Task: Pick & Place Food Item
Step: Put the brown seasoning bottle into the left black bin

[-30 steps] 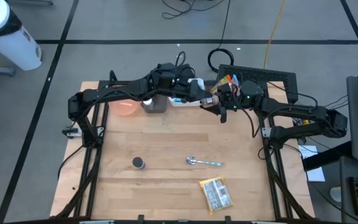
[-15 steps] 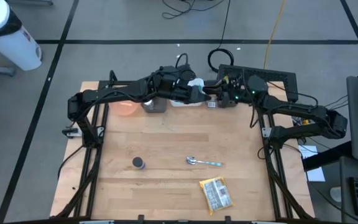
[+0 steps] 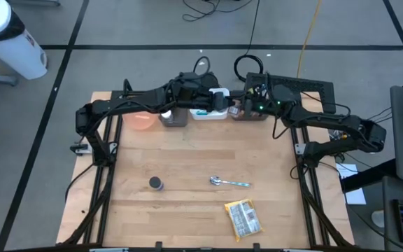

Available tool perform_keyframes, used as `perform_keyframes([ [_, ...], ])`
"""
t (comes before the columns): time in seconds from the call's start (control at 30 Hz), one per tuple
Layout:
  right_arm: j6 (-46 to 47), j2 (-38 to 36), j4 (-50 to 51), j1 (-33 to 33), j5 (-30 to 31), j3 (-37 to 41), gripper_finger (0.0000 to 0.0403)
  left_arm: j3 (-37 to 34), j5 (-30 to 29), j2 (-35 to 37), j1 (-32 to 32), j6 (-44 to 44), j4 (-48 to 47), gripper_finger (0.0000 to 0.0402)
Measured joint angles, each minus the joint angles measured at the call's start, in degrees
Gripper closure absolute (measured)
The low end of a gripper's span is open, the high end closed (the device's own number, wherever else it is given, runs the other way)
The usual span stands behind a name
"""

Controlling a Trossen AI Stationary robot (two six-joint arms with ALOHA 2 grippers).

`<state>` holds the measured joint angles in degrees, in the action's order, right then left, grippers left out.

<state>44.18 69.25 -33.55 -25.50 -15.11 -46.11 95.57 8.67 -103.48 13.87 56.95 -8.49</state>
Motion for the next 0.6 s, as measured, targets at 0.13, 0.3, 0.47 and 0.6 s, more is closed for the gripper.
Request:
perform_keyframes([
  [0.13, -0.1, 0.1, 0.4, 0.0, 0.1, 0.2, 0.0335, -0.1, -0.9, 0.0, 0.0, -1.4, -0.9, 0.025],
  [0.3, -1.0, 0.2, 0.9, -0.1, 0.1, 0.2, 0.0335, 0.0, -0.7, 0.0, 0.0, -3.2, -2.8, 0.025],
  [0.47, -2.8, 0.2, 5.6, 0.1, 0.1, 0.2, 0.0335, -0.5, -1.1, -0.1, -0.1, -6.3, -5.8, 0.025],
  [0.6, -4.2, 1.4, 7.1, 0.7, 0.2, 0.2, 0.0335, -3.4, -1.2, 0.0, -0.1, -6.0, -4.5, 0.025],
])
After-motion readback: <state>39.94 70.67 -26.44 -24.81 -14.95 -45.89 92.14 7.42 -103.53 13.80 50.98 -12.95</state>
